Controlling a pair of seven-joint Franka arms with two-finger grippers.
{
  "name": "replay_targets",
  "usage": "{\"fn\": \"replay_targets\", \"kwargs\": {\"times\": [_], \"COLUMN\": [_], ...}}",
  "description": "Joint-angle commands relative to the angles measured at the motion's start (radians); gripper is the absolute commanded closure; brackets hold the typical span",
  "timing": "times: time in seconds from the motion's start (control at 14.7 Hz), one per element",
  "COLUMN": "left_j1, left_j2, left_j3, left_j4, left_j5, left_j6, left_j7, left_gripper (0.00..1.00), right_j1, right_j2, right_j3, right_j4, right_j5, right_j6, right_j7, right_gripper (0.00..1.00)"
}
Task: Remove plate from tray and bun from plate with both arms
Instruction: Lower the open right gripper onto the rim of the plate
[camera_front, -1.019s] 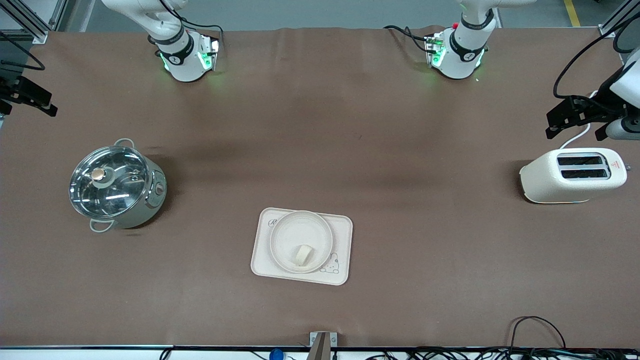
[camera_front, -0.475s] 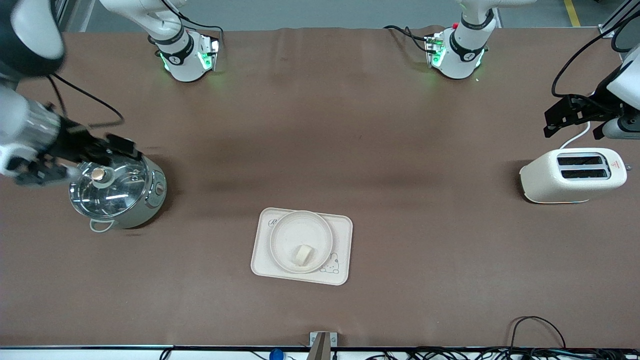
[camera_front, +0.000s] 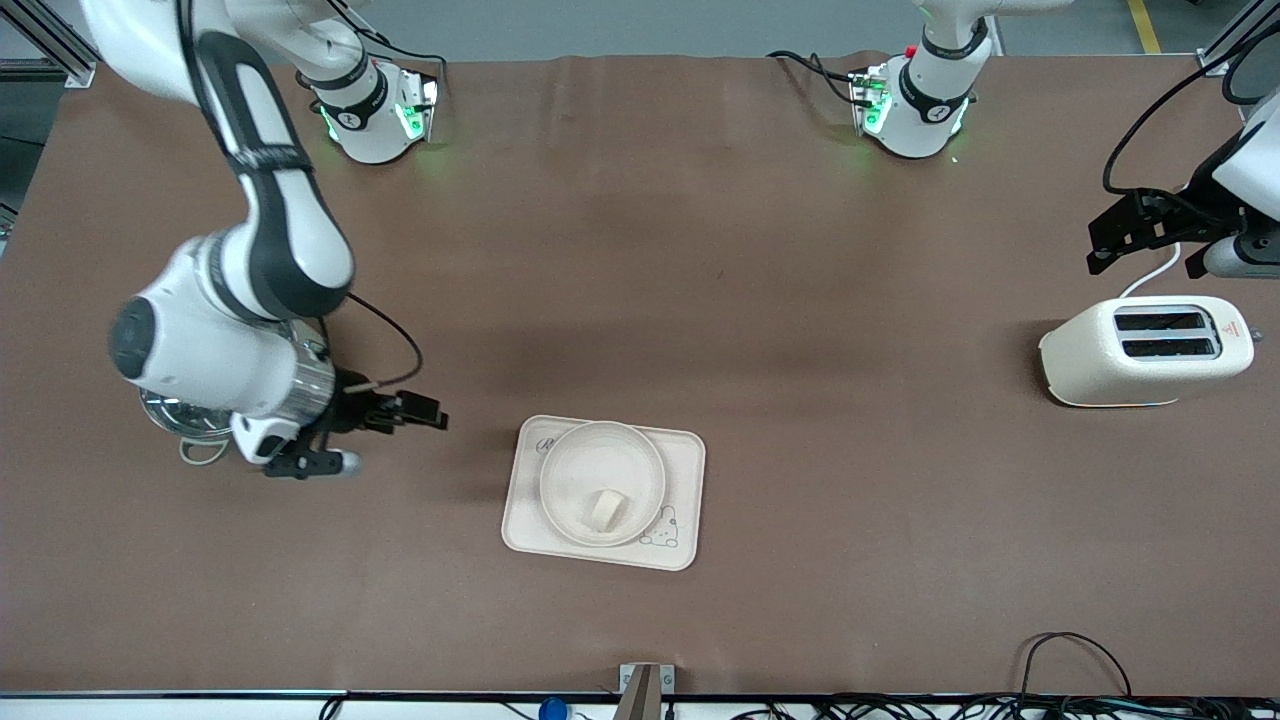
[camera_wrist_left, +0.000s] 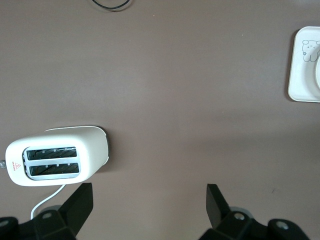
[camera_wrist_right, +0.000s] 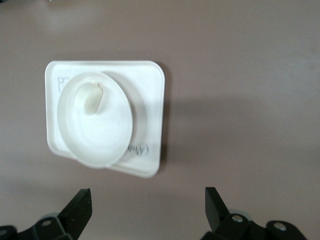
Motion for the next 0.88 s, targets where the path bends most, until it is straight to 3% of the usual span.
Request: {"fn": "replay_targets", "kwargs": {"times": [0.0,0.48,0.81], "left_j1": [0.001,0.002,0.004], "left_j2": [-0.002,-0.001,-0.002], "left_j3": [-0.003,-0.003,-0.003], "left_j4": [0.009,0.009,0.009], "left_j5": [0.009,0.008,0.008], "left_j6": [-0.014,-0.014,-0.014], "left_j7": [0.009,0.011,0.011], "left_gripper": [0.0,0.0,0.0], "right_j1": [0.065,0.13,0.132], "right_j2": [0.124,0.277,0.344], "right_j3": [-0.01,0.011,0.043], "right_j4": [0.092,0.126,0.146], "right_j5": [0.03,0.038,0.079], "right_j6": [0.085,0.323,0.409], "right_j7": [0.059,0.114,0.114], "right_gripper": [0.0,0.0,0.0]}}
